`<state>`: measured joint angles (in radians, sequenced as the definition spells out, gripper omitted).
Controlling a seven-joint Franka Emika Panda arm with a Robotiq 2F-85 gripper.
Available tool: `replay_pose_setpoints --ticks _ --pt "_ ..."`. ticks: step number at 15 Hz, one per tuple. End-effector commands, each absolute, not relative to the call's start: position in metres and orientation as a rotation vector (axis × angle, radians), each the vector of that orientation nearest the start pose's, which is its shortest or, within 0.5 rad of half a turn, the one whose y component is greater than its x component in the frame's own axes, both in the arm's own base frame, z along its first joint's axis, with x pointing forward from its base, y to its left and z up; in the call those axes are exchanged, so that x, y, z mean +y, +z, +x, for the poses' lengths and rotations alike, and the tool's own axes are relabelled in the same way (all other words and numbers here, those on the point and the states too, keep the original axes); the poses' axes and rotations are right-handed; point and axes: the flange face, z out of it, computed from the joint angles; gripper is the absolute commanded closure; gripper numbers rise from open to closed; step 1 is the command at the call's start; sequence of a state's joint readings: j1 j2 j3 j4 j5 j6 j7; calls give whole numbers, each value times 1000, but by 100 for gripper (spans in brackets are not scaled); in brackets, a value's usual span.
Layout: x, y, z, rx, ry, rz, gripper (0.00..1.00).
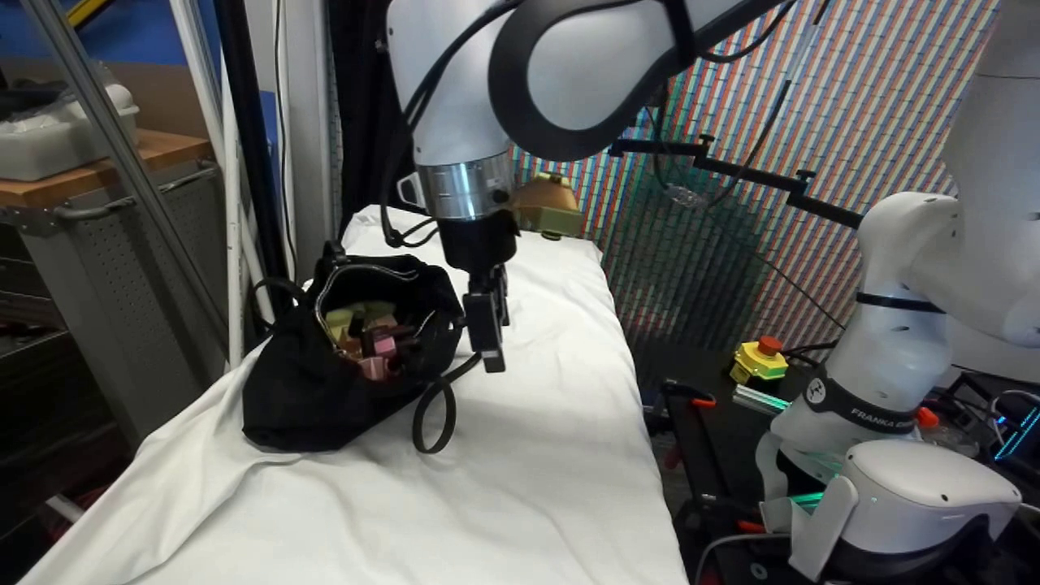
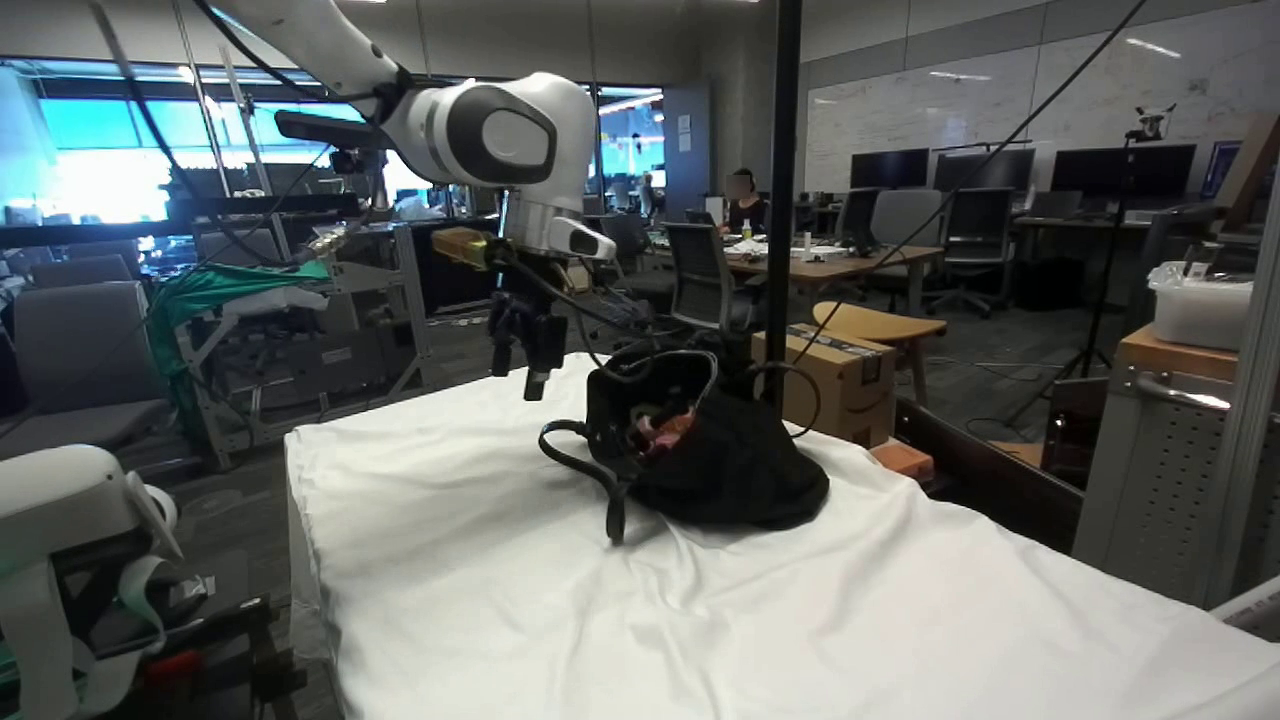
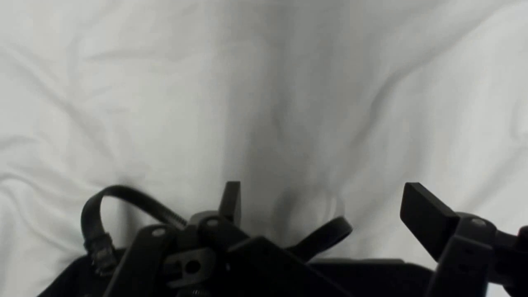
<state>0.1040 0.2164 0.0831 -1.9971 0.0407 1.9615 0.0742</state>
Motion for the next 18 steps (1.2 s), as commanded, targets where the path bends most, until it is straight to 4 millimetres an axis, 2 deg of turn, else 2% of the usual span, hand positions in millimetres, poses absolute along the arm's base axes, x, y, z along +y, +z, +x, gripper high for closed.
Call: replay_pose_setpoints --ticks 1,5,8,13,14,16,18 --pt "110 346 478 -161 416 -3041 0" --pt "107 345 415 -133 338 -3038 0" --pt "101 350 390 -144 191 -3084 0" --pt "87 377 374 -152 17 -3105 0" --pt "94 362 384 -133 122 -3094 0" --pt "94 366 381 -133 112 -3095 0" --pt "94 361 382 -132 129 -3095 0"
